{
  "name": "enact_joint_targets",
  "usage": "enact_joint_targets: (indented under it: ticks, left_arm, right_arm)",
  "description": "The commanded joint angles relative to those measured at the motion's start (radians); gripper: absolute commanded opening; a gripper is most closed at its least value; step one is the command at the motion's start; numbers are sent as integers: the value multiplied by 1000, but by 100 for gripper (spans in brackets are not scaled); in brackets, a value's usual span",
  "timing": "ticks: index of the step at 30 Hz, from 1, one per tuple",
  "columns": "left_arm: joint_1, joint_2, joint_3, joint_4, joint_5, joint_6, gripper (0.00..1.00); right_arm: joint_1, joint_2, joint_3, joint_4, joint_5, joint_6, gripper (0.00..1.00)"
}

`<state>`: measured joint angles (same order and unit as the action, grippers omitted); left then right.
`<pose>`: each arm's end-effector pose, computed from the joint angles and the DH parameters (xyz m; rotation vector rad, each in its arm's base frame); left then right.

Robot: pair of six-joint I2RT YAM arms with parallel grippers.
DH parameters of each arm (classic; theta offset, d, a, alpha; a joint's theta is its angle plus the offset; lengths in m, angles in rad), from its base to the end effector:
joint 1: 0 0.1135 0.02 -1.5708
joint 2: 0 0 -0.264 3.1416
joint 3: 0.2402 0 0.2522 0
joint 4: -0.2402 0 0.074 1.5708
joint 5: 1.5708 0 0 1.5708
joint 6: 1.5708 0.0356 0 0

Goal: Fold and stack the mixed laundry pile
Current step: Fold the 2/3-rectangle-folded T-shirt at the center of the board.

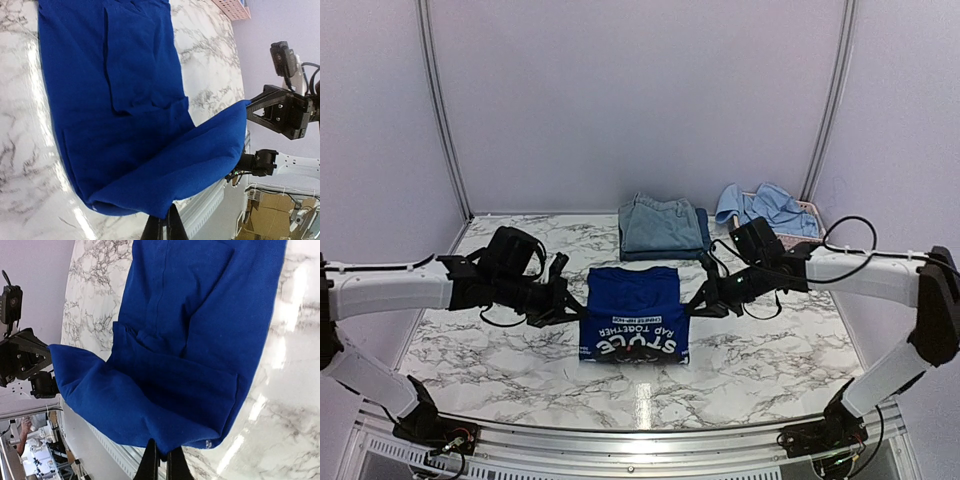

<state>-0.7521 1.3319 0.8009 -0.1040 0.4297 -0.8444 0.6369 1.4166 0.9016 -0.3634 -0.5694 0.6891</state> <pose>0.1978 -0.2054 0.2346 0.1585 2.4858 -1.2731 0.2206 0.1870 0.2259 -0.2127 2.6845 1.2123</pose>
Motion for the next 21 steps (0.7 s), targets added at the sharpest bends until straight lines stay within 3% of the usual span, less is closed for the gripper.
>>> enact_joint_targets:
  ticks: [1,7,11,16,21]
  left_arm:
    - [87,167,123,-46,37,147,0]
    - [137,428,242,-29,46,217,0]
    - [137,530,266,5,59,219,0]
    - [126,525,199,23,73,220,0]
    - [72,374,72,23,77,199,0]
  right_arm:
    - [-91,200,175,-71,-19,-218,0]
    - [-134,456,348,-42,3,-308,0]
    - [-131,558,378,-4,-20,-315,0]
    - [-102,545,291,25,-32,-302,0]
    - [-50,402,102,84,-41,-227,0]
